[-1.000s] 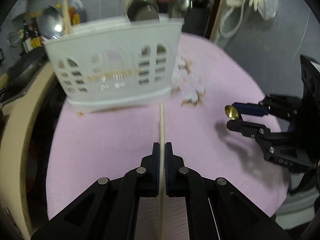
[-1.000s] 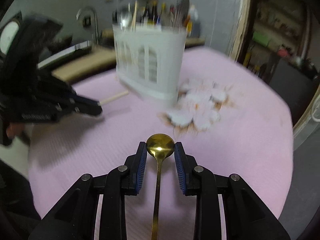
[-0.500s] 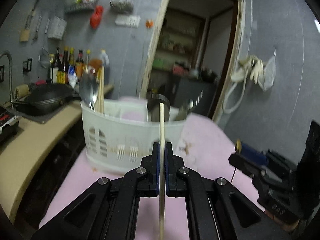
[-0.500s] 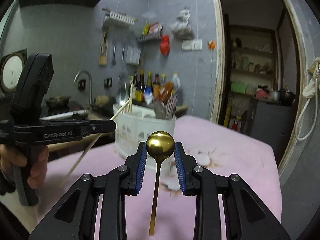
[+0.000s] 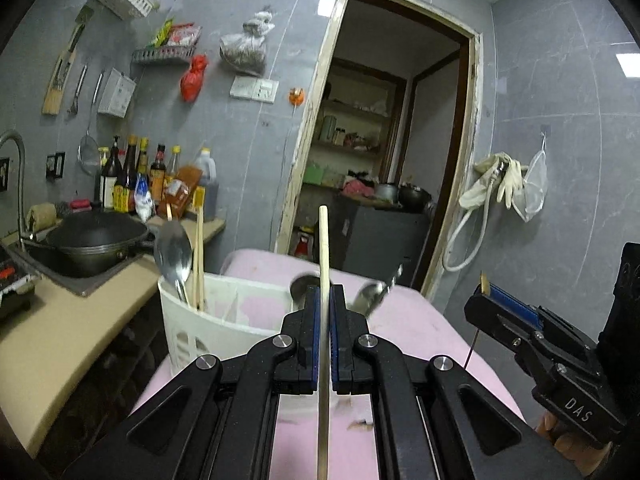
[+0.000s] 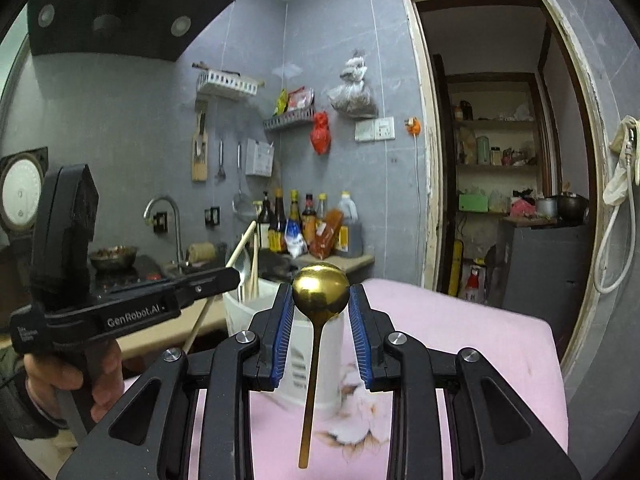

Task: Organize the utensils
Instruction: 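Lift the chopstick with the left tool while the right tool lifts the gold spoon toward the basket, then drop the chopstick into the basket with the left tool while the right tool drops the gold spoon in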

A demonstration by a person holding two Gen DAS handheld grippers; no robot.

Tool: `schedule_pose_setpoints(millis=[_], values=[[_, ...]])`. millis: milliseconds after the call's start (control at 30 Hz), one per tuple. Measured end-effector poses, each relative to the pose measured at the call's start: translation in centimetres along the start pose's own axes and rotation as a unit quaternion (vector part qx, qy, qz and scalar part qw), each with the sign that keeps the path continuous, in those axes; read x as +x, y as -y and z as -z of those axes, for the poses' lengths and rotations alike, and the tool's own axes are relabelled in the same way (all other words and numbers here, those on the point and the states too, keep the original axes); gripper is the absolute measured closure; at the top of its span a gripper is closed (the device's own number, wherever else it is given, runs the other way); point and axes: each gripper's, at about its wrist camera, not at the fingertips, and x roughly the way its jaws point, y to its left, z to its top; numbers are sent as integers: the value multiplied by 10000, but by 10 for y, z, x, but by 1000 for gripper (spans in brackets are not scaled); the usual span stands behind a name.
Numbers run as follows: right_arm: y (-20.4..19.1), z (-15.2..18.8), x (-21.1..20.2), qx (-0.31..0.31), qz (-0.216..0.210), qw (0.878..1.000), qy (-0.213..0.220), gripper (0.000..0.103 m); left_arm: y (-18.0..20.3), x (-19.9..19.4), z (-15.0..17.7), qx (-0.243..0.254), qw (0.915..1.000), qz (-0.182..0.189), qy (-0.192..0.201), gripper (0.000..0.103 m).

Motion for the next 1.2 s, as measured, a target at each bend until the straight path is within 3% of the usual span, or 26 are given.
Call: schedule_pose_setpoints(millis=[233,400,567,833,1200], values=[[-4,-35,16,-99,-87,9989,443,78,-13,-1,-37,61,9980,13,636,101],[-2,-63,37,31,-133,9959,892,78,-45,10,-65,-358,9943,155,990,101],[1,-64,61,211,-52,9939,1079,78,-85,23,-81,-886,9857,91,1434,101],[10,-41,84,408,160,9924,1154,78,-121,38,-78,-1197,9726,-411,1952,101],[9,-20,105,289,242,9956,860,78,-119,55,-40,-1064,9651,-1041,2157,101]])
